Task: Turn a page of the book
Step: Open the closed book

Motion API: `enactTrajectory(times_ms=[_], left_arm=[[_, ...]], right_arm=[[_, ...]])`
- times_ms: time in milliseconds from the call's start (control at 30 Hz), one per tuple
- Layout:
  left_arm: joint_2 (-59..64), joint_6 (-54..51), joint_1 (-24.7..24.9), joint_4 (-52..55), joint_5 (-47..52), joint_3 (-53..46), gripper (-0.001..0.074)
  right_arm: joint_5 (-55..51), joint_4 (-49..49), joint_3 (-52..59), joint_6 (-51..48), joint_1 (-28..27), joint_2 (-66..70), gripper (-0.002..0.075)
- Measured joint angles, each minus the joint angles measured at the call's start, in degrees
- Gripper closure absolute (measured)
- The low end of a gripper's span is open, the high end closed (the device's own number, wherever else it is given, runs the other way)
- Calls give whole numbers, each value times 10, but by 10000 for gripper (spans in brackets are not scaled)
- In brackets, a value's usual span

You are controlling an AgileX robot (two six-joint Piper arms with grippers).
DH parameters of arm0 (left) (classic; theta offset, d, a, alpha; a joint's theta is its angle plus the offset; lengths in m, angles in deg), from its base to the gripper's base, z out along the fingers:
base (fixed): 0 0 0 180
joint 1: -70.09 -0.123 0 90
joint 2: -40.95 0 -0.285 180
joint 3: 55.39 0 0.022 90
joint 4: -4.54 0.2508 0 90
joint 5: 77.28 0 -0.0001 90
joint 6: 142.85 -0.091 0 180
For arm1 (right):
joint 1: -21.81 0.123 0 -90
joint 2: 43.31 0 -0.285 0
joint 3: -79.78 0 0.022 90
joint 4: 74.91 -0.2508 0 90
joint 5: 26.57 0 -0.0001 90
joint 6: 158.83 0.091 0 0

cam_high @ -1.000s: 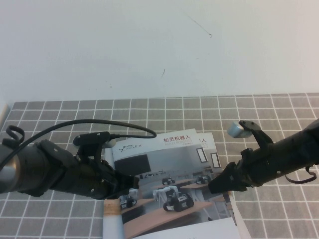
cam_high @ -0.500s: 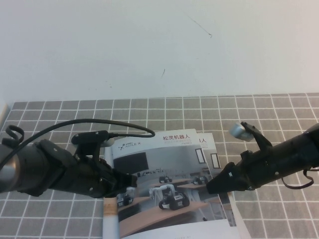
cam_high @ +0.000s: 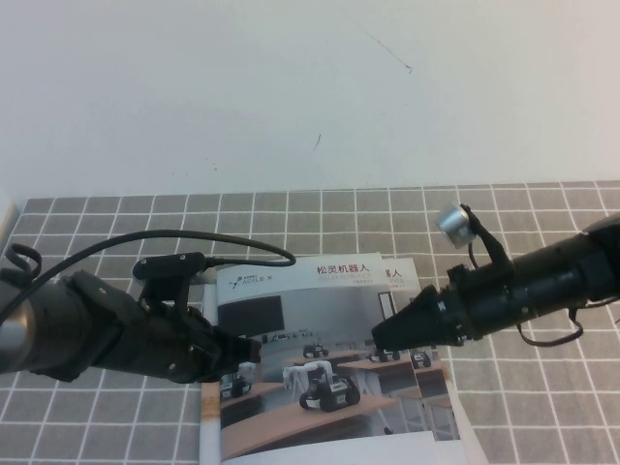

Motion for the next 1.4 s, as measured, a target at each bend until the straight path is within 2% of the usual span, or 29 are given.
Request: enactTrajectory(times_ms=[233, 467, 567, 867, 1067, 1400], left_arm=[[0, 0, 0, -5, 1, 0, 738], [-4, -3, 0, -4, 2, 0, 738], [-24, -3, 0, 3, 16, 0, 738], [-66, 76, 0, 122, 77, 0, 738], [-66, 230, 0, 294, 86, 0, 738], [-66, 253, 0, 308, 68, 0, 738]], right_arm=[[-18, 5, -32, 23, 2, -2, 396], [73, 187, -39, 162, 2, -3, 396], [85, 227, -39, 186, 2, -3, 396], [89, 215, -39, 189, 2, -3, 396], [93, 204, -40, 169, 2, -3, 396], [107, 185, -40, 144, 2, -3, 396]])
